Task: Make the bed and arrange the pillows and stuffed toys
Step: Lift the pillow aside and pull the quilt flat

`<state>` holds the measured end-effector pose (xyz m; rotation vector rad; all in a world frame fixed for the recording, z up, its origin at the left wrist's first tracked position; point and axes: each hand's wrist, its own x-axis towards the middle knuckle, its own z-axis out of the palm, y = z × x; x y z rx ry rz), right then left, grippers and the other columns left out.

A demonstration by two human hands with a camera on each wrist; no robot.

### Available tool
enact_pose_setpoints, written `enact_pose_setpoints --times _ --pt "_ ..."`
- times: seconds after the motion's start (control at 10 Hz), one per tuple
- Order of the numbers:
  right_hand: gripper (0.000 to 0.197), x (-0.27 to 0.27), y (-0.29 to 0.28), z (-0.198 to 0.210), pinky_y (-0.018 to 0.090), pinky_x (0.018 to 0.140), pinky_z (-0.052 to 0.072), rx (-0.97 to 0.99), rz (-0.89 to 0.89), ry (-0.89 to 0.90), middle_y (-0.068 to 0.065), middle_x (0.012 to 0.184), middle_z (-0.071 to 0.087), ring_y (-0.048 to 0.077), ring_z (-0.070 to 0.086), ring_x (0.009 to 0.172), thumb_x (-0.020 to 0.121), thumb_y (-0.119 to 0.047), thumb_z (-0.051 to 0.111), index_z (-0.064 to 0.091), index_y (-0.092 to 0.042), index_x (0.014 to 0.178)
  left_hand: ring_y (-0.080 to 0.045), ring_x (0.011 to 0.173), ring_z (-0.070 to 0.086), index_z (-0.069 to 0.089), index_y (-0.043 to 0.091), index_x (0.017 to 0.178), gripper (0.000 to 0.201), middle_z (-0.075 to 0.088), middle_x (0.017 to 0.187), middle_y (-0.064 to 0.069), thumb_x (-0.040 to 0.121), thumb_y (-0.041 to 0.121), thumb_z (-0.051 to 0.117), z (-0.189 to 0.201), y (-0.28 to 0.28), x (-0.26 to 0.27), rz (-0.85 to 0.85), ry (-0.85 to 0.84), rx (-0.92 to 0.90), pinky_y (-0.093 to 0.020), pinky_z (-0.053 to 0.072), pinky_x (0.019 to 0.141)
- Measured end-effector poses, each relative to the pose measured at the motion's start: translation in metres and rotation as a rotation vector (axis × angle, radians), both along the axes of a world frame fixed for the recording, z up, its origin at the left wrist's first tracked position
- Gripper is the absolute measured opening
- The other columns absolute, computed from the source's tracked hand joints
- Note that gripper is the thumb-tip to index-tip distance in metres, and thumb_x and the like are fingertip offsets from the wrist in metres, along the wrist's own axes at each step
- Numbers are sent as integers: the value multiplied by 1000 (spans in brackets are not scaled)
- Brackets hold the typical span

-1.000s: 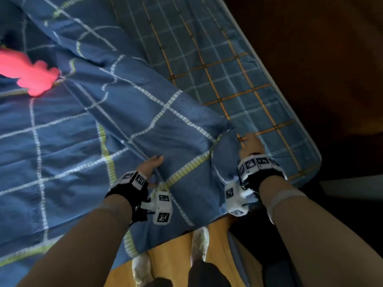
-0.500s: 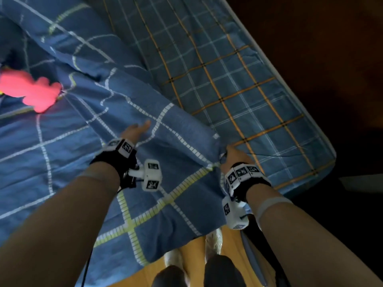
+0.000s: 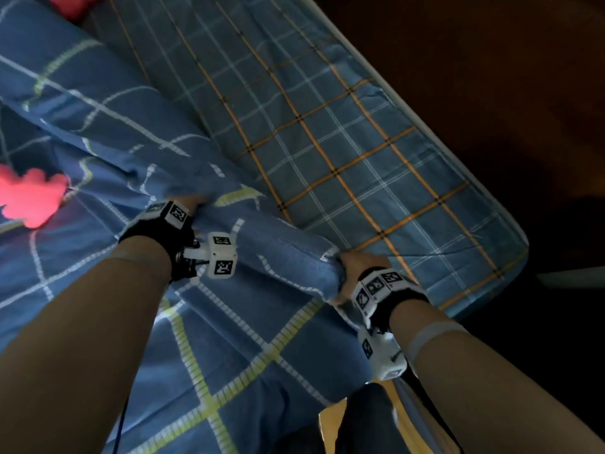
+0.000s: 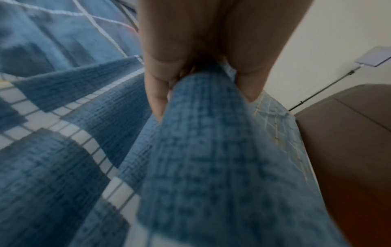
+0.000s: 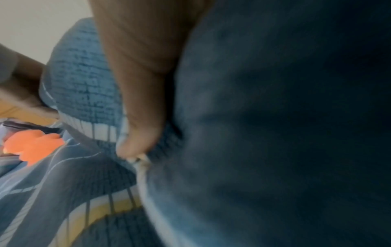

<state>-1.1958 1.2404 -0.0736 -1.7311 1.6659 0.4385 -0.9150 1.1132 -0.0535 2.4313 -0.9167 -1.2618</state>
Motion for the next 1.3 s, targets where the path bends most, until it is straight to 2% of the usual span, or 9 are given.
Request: enact_pose_setpoints --times 0.1,0.3,0.4,0.6,0.7,0.8,0.9,1.1,1.3 --pt "85 0 -23 -8 44 98 42 -33 -74 -97 5 134 49 30 47 122 65 -51 74 32 -27 135 -38 127 46 46 7 136 46 48 138 -22 92 19 52 -15 -2 6 -318 -293 6 -45 39 106" --pt "31 -30 -50 4 36 81 51 -45 -97 -262 9 110 66 31 61 103 86 -33 60 57 -21 114 -43 124 46 57 -15 115 38 52 128 -29 77 -14 61 10 -35 -24 -520 -448 133 -46 33 106" --pt "33 -72 -65 11 38 87 50 -38 -285 -326 11 114 66 32 60 107 87 -30 61 62 -17 117 -42 115 53 60 -9 106 38 58 115 -32 68 -14 66 51 -59 -94 -515 -345 -145 -41 41 95" --pt "38 -127 -34 -45 28 80 47 214 -630 -234 12 112 66 30 62 103 82 -35 66 65 -8 109 -31 130 46 35 2 141 53 45 143 -17 90 1 50 -16 -84 -195 -308 25 -131 -19 45 79" --pt "28 -131 -21 -71 29 79 45 312 -654 -121 17 116 63 30 59 104 91 -25 54 62 -6 109 -31 135 41 35 10 143 51 39 148 -14 94 8 49 -66 -56 -211 -424 247 111 -37 41 103" --pt "34 -127 -29 -78 31 82 43 304 -686 -74 18 122 56 32 56 109 94 -26 48 48 -6 123 -20 112 61 34 7 141 47 52 124 -28 95 7 46 -81 -39 -225 -589 415 241 -30 48 90" --pt "69 -120 -38 -81 38 88 48 278 -774 -231 14 125 56 33 58 109 82 -35 66 31 -16 139 -2 59 56 44 13 116 23 50 80 -2 94 7 46 -80 -35 -204 -471 482 181 -12 44 53" --pt "41 -110 -32 -79 35 94 41 209 -526 -35 18 133 50 33 51 119 96 -24 47 42 -5 132 7 29 51 47 3 133 37 61 48 13 98 14 43 -61 20 -139 -224 260 260 -14 45 42" --pt "27 -65 -49 -2 40 95 45 -91 -149 152 18 127 52 34 52 117 96 -18 42 52 -8 120 -7 41 54 56 15 81 19 60 53 2 96 15 46 -12 82 -105 -222 233 296 -17 36 49"
